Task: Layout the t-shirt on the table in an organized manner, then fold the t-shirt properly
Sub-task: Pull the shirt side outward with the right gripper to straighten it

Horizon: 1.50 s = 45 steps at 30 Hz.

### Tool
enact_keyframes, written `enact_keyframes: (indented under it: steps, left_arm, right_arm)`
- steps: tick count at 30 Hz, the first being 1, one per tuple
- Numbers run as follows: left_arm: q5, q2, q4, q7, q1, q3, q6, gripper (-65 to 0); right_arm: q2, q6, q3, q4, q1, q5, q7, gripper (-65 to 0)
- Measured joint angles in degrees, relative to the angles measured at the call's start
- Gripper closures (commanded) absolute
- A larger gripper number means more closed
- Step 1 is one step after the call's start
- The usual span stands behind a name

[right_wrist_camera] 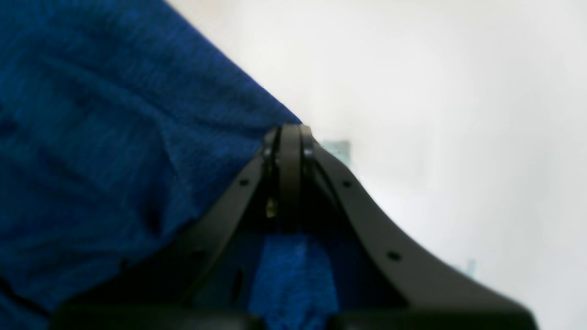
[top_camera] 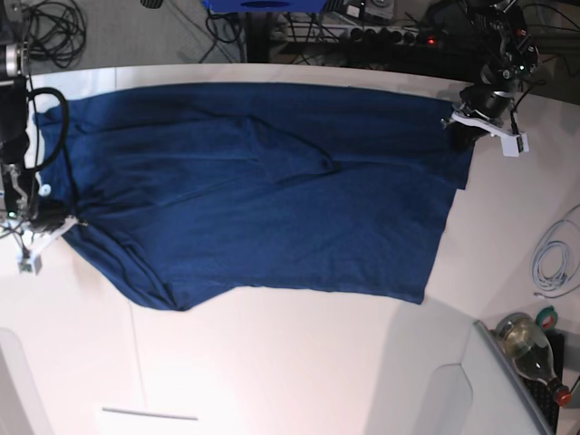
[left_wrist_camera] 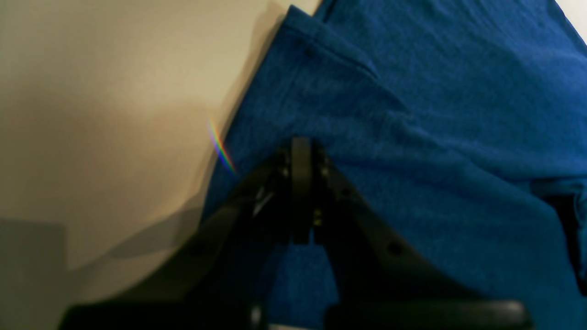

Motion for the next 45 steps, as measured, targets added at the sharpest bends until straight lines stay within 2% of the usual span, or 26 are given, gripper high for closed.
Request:
enact_keyframes:
  steps: [6, 9, 16, 17, 19, 22, 24, 27, 30, 32, 34, 39, 41, 43, 45]
  left_arm:
    - [0.02, 0.15, 0.28, 0.02, 0.15, 0.00, 0.07, 0.0]
    - [0.02, 0.17, 0.33, 0.02, 0.17, -0.07, 0.07, 0.0]
    - [2.67, 1.60, 10.91, 5.62, 5.86, -0.17, 2.23, 0.0]
    - [3.26, 2.25, 13.27, 8.28, 6.54, -0.68, 2.69, 0.0]
    - [3.67, 3.87, 18.40, 13.33, 6.56, -3.82, 2.25, 0.0]
    - [2.89, 5.07, 24.98, 16.55, 5.03, -8.50, 2.25, 0.0]
    - [2.86, 4.90, 27.04, 16.94, 4.57, -8.98, 2.23, 0.0]
    - [3.69, 5.09, 26.93, 17.86, 3.13, -9.03, 2.38, 0.0]
    - [3.10, 5.11, 26.91, 17.92, 2.25, -8.83, 2.16, 0.0]
    - [3.34, 5.03, 26.80, 17.86, 1.99, -9.25, 2.23, 0.0]
    - [3.32, 5.03, 26.77, 17.90, 2.12, -9.35, 2.21, 0.0]
    - [3.28, 5.05, 26.64, 17.88, 2.58, -9.49, 2.21, 0.0]
    - [3.30, 5.05, 26.64, 17.70, 2.86, -9.49, 2.19, 0.0]
    - [3.30, 5.01, 26.36, 17.68, 3.13, -9.49, 2.21, 0.0]
    - [3.28, 4.96, 25.03, 17.68, 2.93, -9.49, 2.19, 0.0]
  right_arm:
    - [0.04, 0.00, 0.04, 0.42, -0.35, 0.02, 0.42, 0.0]
    - [0.02, -0.04, 0.04, 3.72, -2.08, -0.26, -1.25, 0.0]
    - [-0.13, -0.44, 0.02, 20.79, -7.80, -0.11, -2.64, -1.4]
    - [-0.33, -0.50, 0.04, 22.95, -7.45, -0.17, -2.47, -5.3]
    - [-0.96, -0.50, -0.09, 24.94, -5.81, 0.17, -1.75, -17.7]
    - [-3.80, -0.61, -0.09, 23.80, -1.51, -0.74, -4.39, -36.8]
    - [-6.62, -0.57, -0.13, 22.27, 1.44, -0.79, -7.13, -42.2]
    - [-11.15, 0.04, -0.39, 16.83, 6.14, -0.26, -7.13, -42.3]
    - [-13.68, -0.02, -0.46, 7.15, 11.56, -0.48, -6.64, -42.6]
    - [-14.56, -0.39, -0.33, -1.29, 15.41, -0.96, -5.05, -42.6]
    - [-14.97, -0.52, -1.36, -7.76, 17.53, -0.83, 1.05, -42.6]
    - [-15.47, -0.48, -13.60, -17.68, 19.71, -0.26, 7.93, -42.5]
    - [-15.74, -0.46, -14.43, -18.97, 19.58, -0.17, 8.63, -41.4]
    - [-15.58, -0.48, -14.36, -19.12, 19.54, -0.17, 9.31, -32.7]
    - [-15.28, -0.48, -14.36, -19.06, 19.76, -0.15, 9.46, -17.1]
